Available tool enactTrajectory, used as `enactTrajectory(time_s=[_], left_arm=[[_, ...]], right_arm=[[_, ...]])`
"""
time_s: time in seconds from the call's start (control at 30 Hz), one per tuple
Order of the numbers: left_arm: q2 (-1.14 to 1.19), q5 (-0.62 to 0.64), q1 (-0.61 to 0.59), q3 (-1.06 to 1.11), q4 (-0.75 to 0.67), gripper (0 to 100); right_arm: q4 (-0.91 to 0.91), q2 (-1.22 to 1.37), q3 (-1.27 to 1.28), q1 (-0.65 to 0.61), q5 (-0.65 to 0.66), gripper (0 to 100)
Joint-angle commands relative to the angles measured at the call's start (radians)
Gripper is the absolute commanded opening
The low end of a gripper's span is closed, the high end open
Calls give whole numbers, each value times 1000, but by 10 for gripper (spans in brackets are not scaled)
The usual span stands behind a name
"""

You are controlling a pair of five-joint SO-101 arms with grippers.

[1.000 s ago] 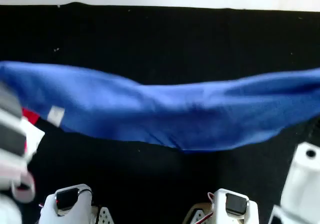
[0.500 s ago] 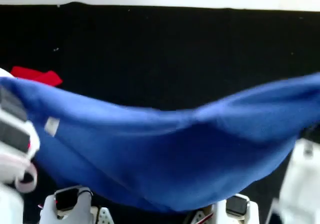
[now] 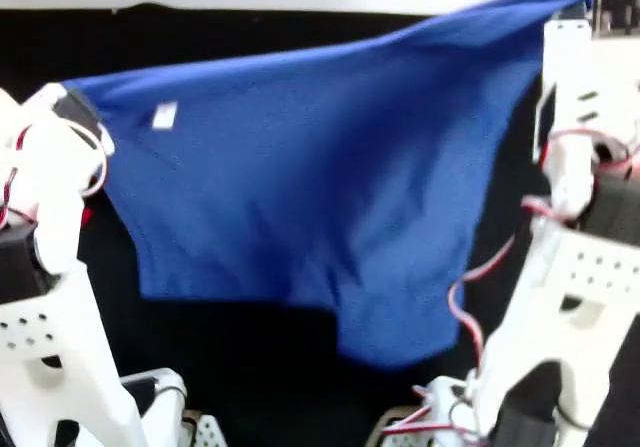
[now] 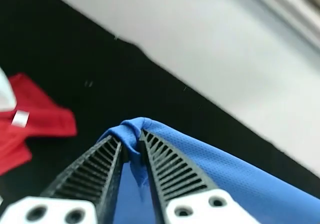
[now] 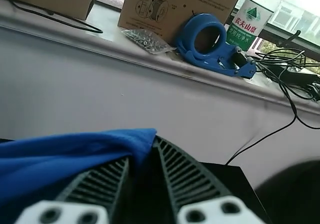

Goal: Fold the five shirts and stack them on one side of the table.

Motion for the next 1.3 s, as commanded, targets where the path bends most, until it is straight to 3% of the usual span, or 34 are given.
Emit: enactTrajectory(time_s=[0.0, 0.23, 0.67, 1.07, 1.27], left_arm=[[71, 5, 2, -59, -46, 8], [325, 5, 2, -191, -41, 8], [628, 2, 19, -193, -41, 8], [766, 2, 41, -193, 32, 8], [771, -2, 128, -194, 305, 8]], right_arm=[[-33, 79, -143, 10, 2, 5], [-31, 191, -188, 8, 2, 5], [-30, 297, 160, -125, 5, 5], [36, 200, 364, -82, 6, 5], [306, 199, 357, -67, 6, 5]])
